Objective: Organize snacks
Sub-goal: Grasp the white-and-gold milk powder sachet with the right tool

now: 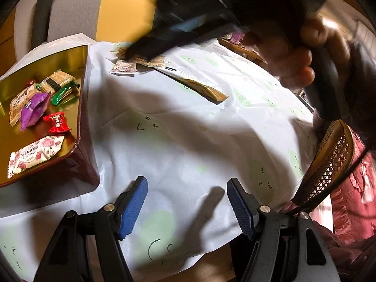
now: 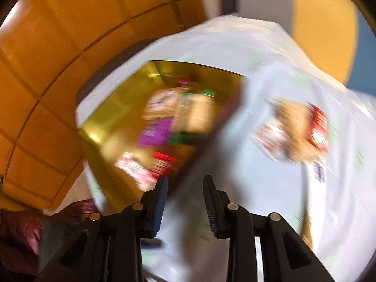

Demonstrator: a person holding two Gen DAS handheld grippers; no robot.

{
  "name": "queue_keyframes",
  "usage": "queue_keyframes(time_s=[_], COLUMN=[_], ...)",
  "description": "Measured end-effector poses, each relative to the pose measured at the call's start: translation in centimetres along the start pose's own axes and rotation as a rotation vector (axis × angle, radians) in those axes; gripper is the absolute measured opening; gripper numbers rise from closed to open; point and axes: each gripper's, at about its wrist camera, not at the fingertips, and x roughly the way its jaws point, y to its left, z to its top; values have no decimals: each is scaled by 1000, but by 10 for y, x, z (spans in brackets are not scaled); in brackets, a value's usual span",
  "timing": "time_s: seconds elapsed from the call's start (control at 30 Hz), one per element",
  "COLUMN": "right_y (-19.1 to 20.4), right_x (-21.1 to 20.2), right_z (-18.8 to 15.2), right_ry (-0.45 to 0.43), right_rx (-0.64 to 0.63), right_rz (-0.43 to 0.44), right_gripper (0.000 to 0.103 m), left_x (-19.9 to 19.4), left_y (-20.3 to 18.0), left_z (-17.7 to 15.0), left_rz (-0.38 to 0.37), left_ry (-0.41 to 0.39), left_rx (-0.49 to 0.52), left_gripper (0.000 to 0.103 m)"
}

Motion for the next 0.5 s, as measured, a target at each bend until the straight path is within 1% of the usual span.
queue_keyframes(time_s=[0.07,0.1,0.13,0.17,0.23,0.27,0.37,0.43,0.5], right_y=[-24,-38,-51,-61,-82,-91,-107,-111,-115], right_x=[-6,-9,-12,-14,-16,-16,-10,-1,6], right_z=[-10,-16,-20,-23,-28,-30,-30,-25,-22], right_ry=[0,0,-2,-3,-4,0,17,34,48], right_rx=[53,83,113,134,176,193,212,210,204], right_rz=[-66,-116,-162,-193,-263,-291,-326,-343,-369], right_gripper=[32,35,35,36,40,40,42,46,46], left_x=[0,1,1,1,1,0,1,2,4], left_y=[0,1,1,0,-1,-1,-1,0,-1], left_z=[0,0,0,0,-1,-1,-1,0,1], left_rz=[0,0,1,1,5,6,8,10,11], left_ry=[-1,-1,-1,-1,0,0,2,3,4], left_rx=[0,0,1,1,4,5,8,9,11], left_gripper=[70,70,70,70,70,71,71,71,71])
